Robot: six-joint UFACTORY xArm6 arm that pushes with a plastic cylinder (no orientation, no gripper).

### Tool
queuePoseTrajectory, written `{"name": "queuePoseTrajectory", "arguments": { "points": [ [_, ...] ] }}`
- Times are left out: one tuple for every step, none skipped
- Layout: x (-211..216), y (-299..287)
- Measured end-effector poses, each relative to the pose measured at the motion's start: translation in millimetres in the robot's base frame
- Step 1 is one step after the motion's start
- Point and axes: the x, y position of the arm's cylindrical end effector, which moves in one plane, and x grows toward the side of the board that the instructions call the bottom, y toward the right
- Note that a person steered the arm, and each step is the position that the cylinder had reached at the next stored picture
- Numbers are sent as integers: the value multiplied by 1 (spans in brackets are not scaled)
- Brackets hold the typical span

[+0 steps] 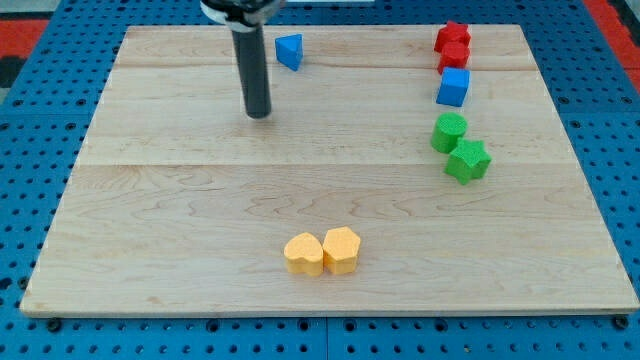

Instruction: Place the blue triangle at the bottom of the blue cube

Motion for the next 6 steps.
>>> {"name": "queuePoseTrajectory", "arguments": {
  "points": [
    [-50,-29],
    [-96,-34],
    [-132,-17],
    [-138,22],
    [-128,45],
    [-112,45]
  ]
}}
